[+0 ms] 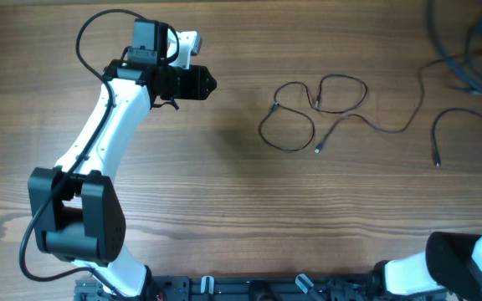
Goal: Untangle cables
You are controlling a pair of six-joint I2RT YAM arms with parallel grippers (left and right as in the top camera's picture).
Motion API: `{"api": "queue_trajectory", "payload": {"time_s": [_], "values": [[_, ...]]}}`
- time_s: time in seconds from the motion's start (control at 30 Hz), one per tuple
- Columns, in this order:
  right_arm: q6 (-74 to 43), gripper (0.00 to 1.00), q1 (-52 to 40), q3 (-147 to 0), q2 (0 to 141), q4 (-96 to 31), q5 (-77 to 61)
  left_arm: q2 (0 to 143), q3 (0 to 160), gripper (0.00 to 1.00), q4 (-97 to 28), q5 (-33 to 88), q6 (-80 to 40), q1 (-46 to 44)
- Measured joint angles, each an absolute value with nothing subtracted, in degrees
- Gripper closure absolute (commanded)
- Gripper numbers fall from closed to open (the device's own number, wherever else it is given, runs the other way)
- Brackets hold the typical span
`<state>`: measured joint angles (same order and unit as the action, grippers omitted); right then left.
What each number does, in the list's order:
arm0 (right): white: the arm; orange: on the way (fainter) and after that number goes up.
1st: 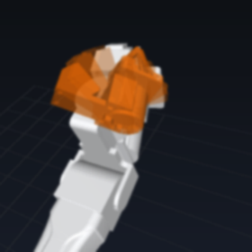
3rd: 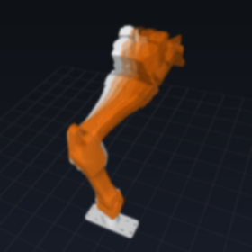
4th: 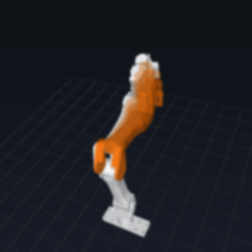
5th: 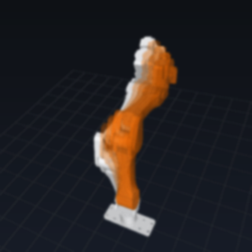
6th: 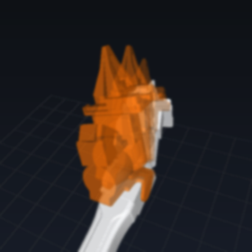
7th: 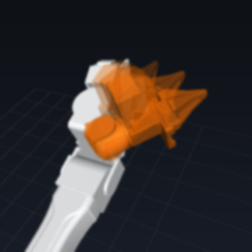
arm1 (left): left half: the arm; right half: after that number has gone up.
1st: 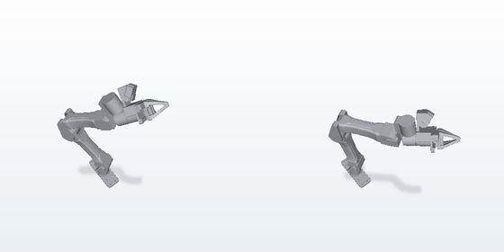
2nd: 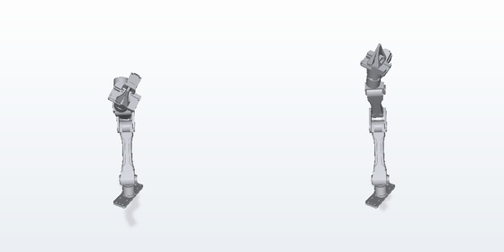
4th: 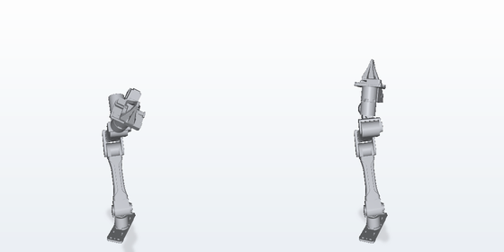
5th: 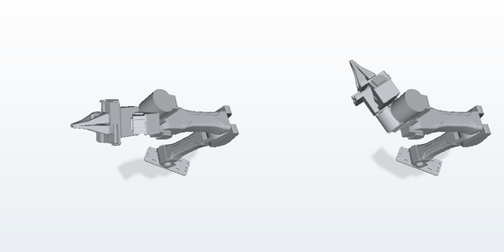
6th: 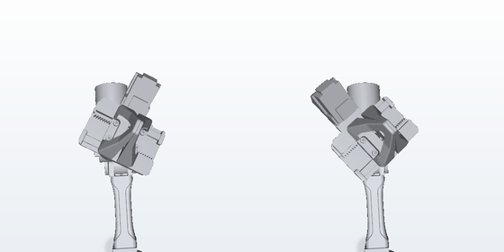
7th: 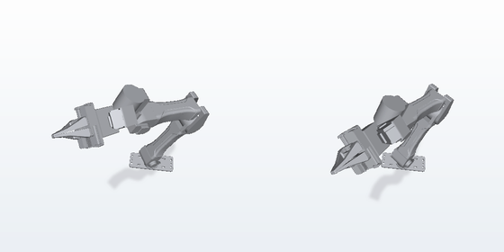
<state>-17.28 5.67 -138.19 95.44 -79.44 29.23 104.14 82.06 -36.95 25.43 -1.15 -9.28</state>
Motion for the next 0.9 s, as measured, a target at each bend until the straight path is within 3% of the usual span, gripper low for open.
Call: {"api": "queue_trajectory", "payload": {"time_s": [0.3, 0.57, 0.67, 0.9], "values": [[-17.5, 0.96, 32.6, -140.5, 93.9, -80.4, 28.0, 104.1, 82.1, 0.56, -37.1, 28.8, -1.4, -9.3], [-17.2, 0.95, 61.5, -140.9, 94.9, -77.2, 8.1, 104.1, 82.1, 0.55, -37.1, 29.1, -2.3, -9.3], [-17.2, 0.96, 65.6, -141.3, 98.2, -77.3, 1.6, 104.1, 82.1, 0.55, -37.1, 29.1, -2.7, -9.3], [-17.5, 0.96, 65.7, -141.3, 112.0, -76.3, -9.0, 104.1, 82.1, 0.55, -37.1, 29.1, -2.9, -9.3]]}}
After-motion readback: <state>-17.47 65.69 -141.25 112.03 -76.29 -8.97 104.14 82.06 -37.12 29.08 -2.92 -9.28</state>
